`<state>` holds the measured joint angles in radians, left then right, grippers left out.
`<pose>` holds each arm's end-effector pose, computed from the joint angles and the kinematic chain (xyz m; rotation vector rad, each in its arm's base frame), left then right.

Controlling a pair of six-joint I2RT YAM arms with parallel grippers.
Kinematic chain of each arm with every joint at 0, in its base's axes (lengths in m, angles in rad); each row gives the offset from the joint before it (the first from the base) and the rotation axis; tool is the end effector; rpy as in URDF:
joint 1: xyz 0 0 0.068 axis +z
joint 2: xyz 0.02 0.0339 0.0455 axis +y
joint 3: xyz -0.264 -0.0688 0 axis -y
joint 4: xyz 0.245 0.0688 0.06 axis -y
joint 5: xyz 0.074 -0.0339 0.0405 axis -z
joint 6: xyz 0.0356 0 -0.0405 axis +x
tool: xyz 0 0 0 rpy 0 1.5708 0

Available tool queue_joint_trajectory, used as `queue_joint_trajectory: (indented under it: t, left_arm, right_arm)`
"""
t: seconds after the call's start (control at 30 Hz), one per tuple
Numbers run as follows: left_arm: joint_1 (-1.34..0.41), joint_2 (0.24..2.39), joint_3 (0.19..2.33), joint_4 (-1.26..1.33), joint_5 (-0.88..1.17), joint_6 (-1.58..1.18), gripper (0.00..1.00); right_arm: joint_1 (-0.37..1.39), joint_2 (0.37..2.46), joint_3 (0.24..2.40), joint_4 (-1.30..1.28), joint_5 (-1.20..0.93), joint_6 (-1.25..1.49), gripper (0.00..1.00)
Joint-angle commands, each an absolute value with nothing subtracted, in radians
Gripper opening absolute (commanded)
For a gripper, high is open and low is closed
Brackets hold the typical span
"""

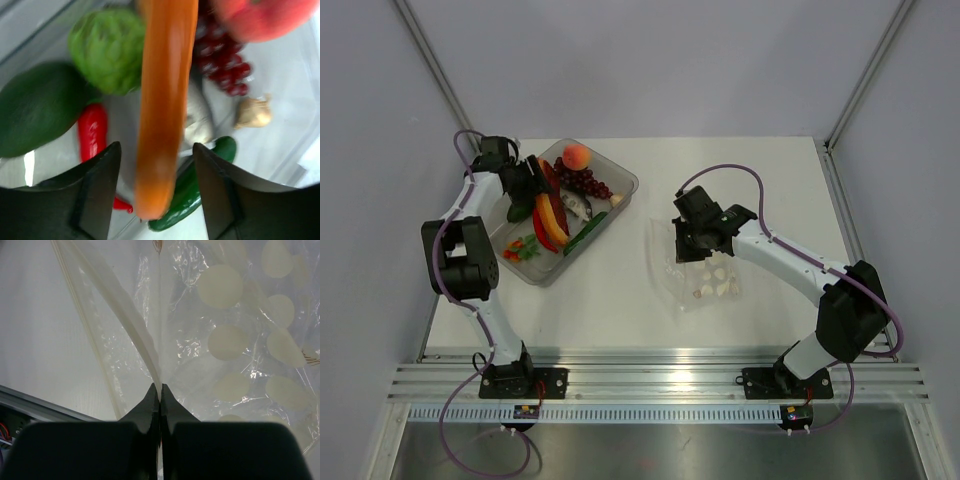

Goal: Place the food in the zip-top bag and seal the zipper
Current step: Adjust the fake food in the bin.

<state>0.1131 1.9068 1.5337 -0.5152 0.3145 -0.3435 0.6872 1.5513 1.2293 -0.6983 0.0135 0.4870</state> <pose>0.4236 0.0370 0.2456 -0.4212 2.4242 -0.4872 0.2504 0.2049 0.2634 -0.2596 2.6350 0.3993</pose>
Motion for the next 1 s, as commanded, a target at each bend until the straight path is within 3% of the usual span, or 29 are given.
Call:
queue_joint_trajectory:
  t: [0.0,0.03,0.1,0.13,0.17,0.23,0.37,0.6,0.97]
  left_arm:
    - [0.132,1.919,1.502,-0.588,0.23,-0.319,0.67]
    - [0.132,1.921,1.502,-0.588,0.229,-0.319,0.74]
    - [0.132,1.925,1.503,-0.584,0.226,-0.319,0.74]
    - [0.132,1.927,1.503,-0.583,0.225,-0.321,0.71]
    - [0.132,1.928,1.505,-0.58,0.219,-0.324,0.6]
    - [0.132,1.928,1.506,-0.575,0.218,-0.325,0.56]
    - [0.132,1.937,1.526,-0.575,0.219,-0.325,0.68]
    - [0.129,1.945,1.569,-0.564,0.304,-0.315,0.78]
    - [0.121,2.071,1.738,-0.66,0.334,-0.299,0.79]
  right_arm:
    - [0.687,1.539,1.232,-0.661,0.006,0.488,0.0]
    - [0.687,1.539,1.232,-0.661,0.003,0.486,0.0]
    - [0.687,1.537,1.227,-0.661,0.005,0.488,0.0]
    - [0.687,1.536,1.226,-0.661,0.006,0.488,0.0]
    - [0.689,1.534,1.223,-0.661,0.006,0.489,0.0]
    - [0.687,1.534,1.218,-0.66,0.008,0.489,0.0]
    - [0.687,1.534,1.212,-0.657,0.005,0.494,0.0]
    - [0.687,1.537,1.212,-0.65,0.005,0.492,0.0]
    - [0.687,1.539,1.212,-0.653,0.005,0.495,0.0]
